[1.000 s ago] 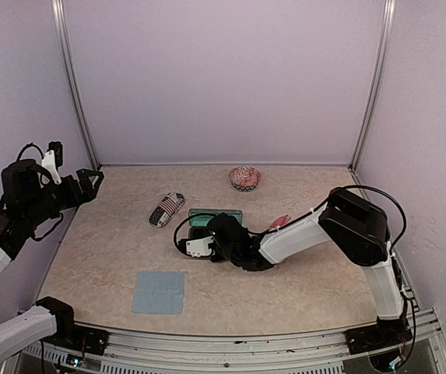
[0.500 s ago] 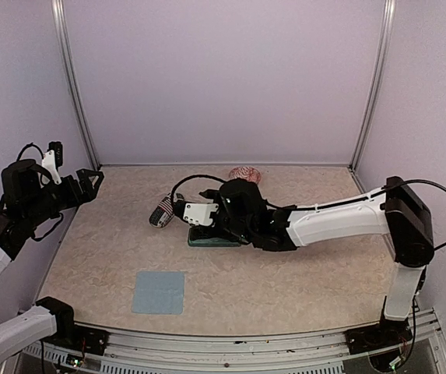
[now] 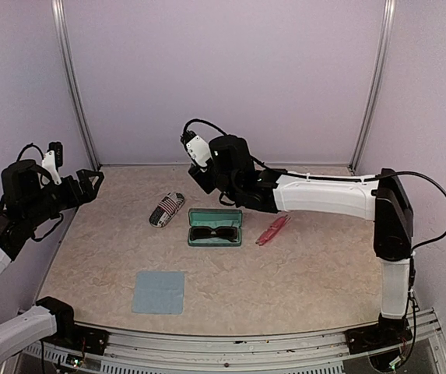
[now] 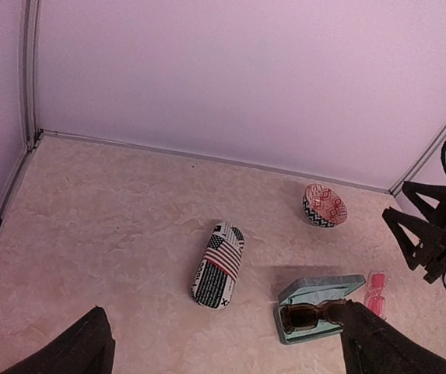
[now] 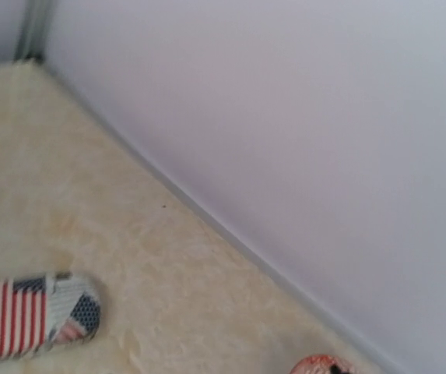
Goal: Organize the sunglasses
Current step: Close the case with sunglasses at the center of the board.
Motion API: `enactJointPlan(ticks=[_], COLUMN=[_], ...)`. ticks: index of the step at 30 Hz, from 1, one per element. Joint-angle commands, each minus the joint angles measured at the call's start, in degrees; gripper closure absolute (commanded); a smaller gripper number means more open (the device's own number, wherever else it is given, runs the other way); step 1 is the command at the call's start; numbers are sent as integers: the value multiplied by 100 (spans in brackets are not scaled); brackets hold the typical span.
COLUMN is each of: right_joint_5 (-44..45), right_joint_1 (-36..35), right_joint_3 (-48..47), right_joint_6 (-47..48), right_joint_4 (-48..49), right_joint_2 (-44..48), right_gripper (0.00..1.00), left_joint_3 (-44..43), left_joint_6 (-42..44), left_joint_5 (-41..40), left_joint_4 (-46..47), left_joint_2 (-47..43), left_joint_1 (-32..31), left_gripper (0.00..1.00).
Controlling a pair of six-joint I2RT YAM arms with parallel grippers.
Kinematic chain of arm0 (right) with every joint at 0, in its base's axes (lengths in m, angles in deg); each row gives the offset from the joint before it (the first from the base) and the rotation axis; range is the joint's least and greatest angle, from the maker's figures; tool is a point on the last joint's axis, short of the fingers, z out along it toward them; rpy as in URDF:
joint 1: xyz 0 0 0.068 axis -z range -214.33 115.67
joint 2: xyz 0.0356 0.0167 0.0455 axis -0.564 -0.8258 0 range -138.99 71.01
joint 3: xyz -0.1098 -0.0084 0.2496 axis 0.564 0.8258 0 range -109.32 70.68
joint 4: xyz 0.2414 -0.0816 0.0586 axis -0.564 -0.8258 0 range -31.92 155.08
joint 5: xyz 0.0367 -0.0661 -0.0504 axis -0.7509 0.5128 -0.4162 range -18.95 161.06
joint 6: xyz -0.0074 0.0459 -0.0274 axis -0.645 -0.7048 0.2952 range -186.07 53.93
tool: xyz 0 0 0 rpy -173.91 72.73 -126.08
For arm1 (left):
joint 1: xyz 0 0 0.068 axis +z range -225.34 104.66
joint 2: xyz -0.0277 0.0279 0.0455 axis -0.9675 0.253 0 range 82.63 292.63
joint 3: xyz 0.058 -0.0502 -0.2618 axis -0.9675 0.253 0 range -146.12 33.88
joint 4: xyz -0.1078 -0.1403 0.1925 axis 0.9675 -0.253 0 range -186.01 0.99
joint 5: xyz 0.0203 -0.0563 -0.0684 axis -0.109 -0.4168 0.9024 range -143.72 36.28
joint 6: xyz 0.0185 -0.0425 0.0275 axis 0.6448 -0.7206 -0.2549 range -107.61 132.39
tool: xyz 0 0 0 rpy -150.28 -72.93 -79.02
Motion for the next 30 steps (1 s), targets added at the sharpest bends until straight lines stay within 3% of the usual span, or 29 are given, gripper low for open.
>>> enactJointPlan(ticks=[1, 11, 18, 30], right_joint_5=[356, 983, 717, 146], right_joint_1=[272, 491, 494, 497], right_joint_3=[-573, -1358, -1938, -1260], right_joint_6=[-1950, -3553, -4226, -5385], right_joint_4=[-621, -810, -1288, -1350], right_joint_2=[-444, -1361, -1986, -2087], right_gripper=[44, 45, 45, 46], left_joint_3=[74, 81, 78, 96], left_joint_6=[-38, -40, -38, -40], left_joint_5=[94, 228, 335, 373], left_joint_4=[123, 166, 190, 199], left_joint_2=[-50, -99, -111, -160], left_joint_1=[59, 67, 102, 111], left_gripper=[1, 1, 1, 1])
